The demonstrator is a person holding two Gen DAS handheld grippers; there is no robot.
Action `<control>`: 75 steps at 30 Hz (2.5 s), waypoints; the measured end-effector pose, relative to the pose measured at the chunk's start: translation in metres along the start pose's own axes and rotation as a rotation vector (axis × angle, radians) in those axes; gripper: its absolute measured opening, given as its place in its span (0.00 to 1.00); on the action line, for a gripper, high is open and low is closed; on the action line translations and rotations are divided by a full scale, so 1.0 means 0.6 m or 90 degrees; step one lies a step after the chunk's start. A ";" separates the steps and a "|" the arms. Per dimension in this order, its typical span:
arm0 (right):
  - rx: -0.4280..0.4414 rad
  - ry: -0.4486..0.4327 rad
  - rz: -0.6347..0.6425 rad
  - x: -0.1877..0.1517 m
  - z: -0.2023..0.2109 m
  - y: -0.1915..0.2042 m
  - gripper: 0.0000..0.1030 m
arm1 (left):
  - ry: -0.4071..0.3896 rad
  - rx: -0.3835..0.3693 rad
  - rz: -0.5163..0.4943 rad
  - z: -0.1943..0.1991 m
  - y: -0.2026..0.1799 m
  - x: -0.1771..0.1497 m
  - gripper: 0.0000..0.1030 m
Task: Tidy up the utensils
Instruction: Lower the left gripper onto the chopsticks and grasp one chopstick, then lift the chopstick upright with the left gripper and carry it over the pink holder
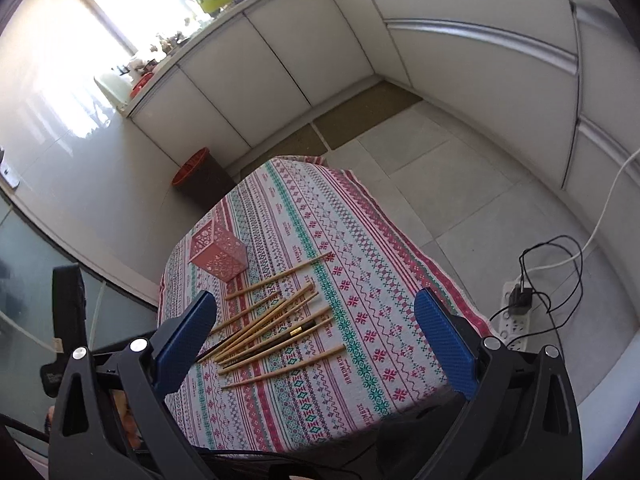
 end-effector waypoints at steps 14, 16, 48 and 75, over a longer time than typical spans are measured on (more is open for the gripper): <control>0.002 0.045 -0.116 0.026 -0.114 -0.148 0.93 | 0.152 0.067 -0.302 -0.289 -0.108 0.117 0.64; 0.004 0.055 -0.116 0.025 -0.125 -0.151 0.93 | 0.177 0.073 -0.308 -0.316 -0.101 0.123 0.50; -0.073 0.269 -0.260 -0.159 -0.241 -0.089 0.86 | -0.271 -0.001 -0.233 0.115 0.063 0.037 0.05; -0.221 0.230 -0.308 -0.172 -0.310 -0.084 0.09 | -0.476 -0.018 -0.064 0.325 0.164 -0.024 0.05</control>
Point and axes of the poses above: each gripper's, at about its wrist camera, not at the fingertips, and z roughly against the way its jaws point, y to its left, x to its top, the point moved 8 cm from there along -z, roughly the way its jaws point, and after that the axes turned 8 degrees about x, right-handed, at the moved point
